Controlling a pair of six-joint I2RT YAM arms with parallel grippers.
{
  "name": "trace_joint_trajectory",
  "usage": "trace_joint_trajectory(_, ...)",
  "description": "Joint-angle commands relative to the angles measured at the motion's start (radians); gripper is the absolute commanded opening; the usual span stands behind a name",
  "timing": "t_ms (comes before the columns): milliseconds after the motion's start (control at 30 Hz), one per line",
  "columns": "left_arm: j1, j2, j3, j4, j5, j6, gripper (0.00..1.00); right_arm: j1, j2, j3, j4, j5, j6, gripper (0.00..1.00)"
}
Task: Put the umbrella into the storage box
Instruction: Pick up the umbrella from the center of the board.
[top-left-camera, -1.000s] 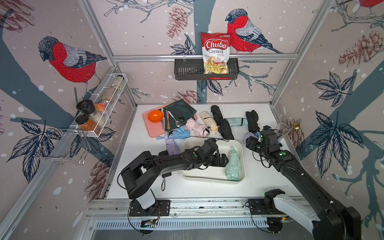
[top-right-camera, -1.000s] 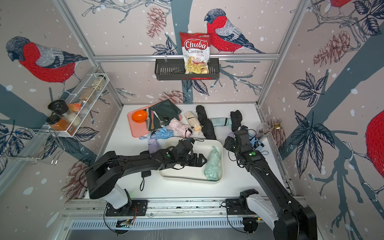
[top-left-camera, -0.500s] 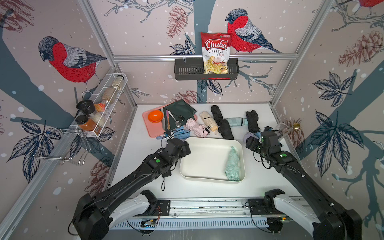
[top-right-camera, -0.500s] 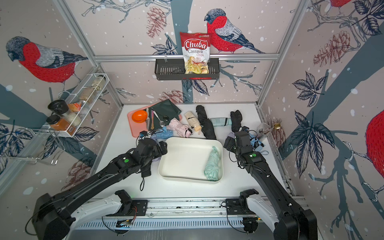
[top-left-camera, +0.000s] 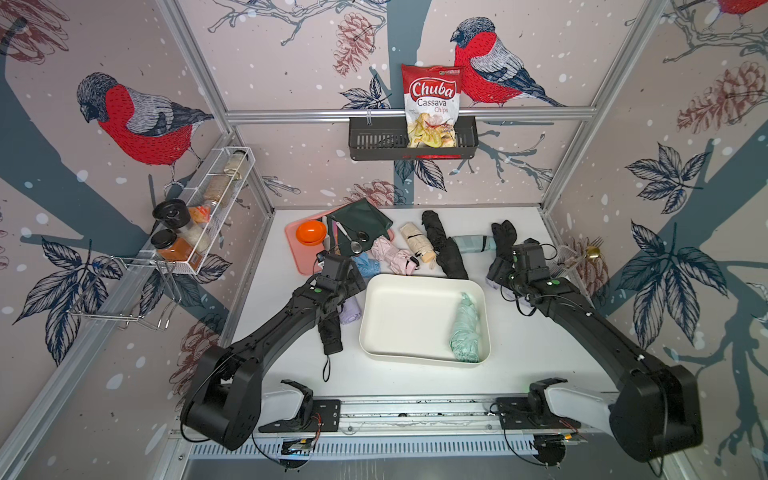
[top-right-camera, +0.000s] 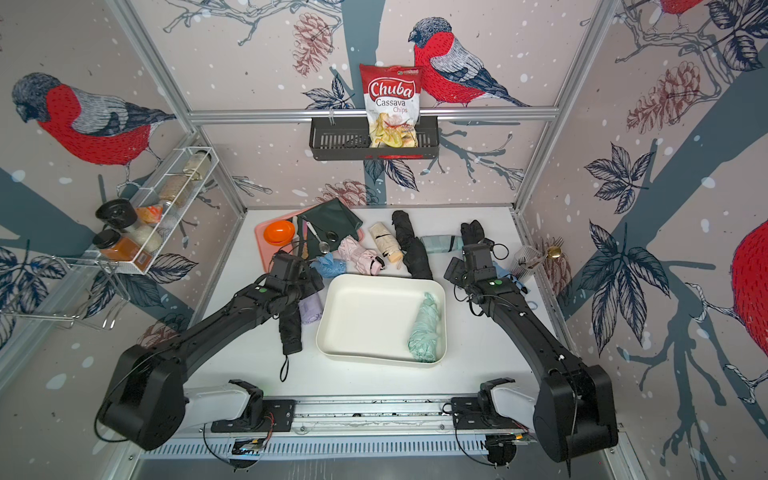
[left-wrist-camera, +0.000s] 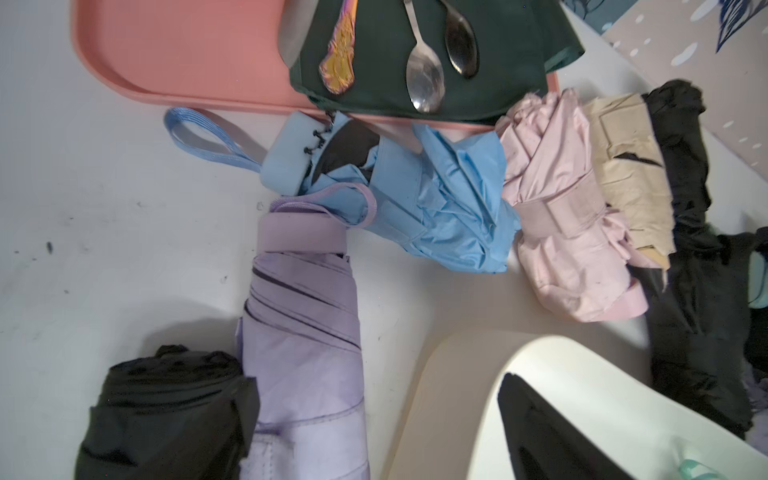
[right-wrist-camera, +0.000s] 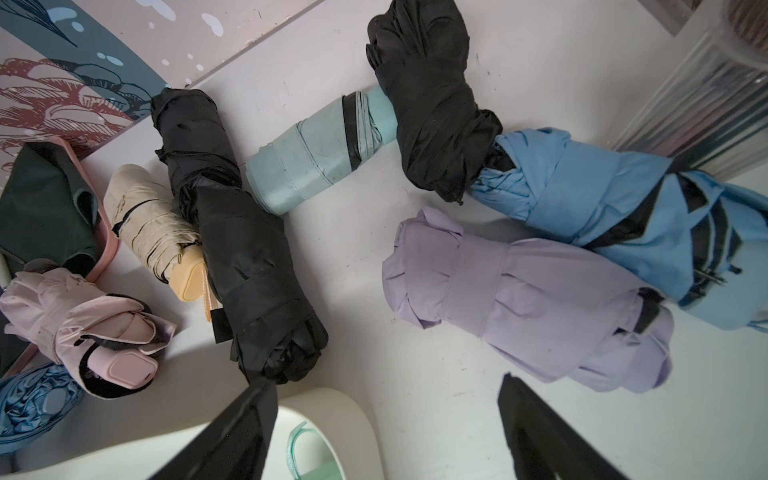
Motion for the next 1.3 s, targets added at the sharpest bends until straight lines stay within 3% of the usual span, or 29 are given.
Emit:
trace_joint_trajectory(0, 0.008, 0.058, 0.016, 0.033, 0.027, 0.015, 0.92, -0.001, 0.035, 0.013, 0.016, 0.0, 0.025, 0.9)
trace_joint_trajectory(333, 0.02, 0.191, 0.065, -0.085, 0.022, -0.076, 0.86, -0.016, 0.145, 0.029, 0.081, -0.092, -0.042, 0.9)
trace_joint_trajectory(600, 0.019, 0.187, 0.075, -0.163, -0.021, -0.049, 0.86, -0.011, 0.098, -0.091, 0.192, -0.138, 0.011, 0.89)
trace_joint_trajectory(833, 0.02, 0.203, 0.09, -0.181, -0.051, -0.039, 0.87, 0.001, 0.075, -0.1, 0.183, -0.097, 0.011, 0.89)
trace_joint_trajectory(1267, 0.021, 0.308, 0.106, -0.128, -0.005, -0.022, 0.83, 0.001, 0.137, -0.078, 0.2, -0.115, -0.004, 0.89)
